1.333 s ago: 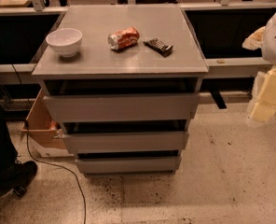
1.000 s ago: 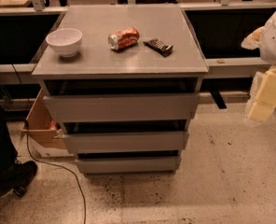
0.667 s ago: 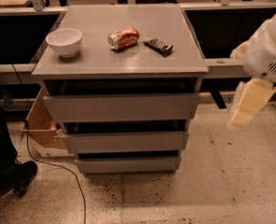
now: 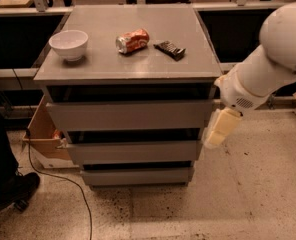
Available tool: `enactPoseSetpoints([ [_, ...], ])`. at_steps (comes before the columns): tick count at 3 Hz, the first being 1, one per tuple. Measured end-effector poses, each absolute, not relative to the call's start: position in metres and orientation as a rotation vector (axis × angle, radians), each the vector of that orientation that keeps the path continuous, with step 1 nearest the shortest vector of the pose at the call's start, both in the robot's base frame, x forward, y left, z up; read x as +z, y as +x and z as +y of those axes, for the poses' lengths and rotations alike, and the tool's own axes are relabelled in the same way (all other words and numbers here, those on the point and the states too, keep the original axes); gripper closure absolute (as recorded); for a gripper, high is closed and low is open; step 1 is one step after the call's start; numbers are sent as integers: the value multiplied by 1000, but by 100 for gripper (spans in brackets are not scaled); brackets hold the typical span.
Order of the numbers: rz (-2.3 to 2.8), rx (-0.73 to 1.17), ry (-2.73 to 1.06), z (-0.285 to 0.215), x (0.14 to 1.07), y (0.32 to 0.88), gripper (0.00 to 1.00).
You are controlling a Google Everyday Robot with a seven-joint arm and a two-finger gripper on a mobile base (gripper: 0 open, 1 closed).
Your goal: Open top drawer
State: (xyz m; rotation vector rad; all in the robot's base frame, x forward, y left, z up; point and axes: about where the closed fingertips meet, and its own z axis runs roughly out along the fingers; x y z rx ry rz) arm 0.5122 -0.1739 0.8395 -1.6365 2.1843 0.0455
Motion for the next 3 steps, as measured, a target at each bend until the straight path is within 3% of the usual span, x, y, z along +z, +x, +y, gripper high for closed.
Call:
enactPoseSetpoints([
  [3, 2020, 200, -1550, -87, 733, 582, 0],
])
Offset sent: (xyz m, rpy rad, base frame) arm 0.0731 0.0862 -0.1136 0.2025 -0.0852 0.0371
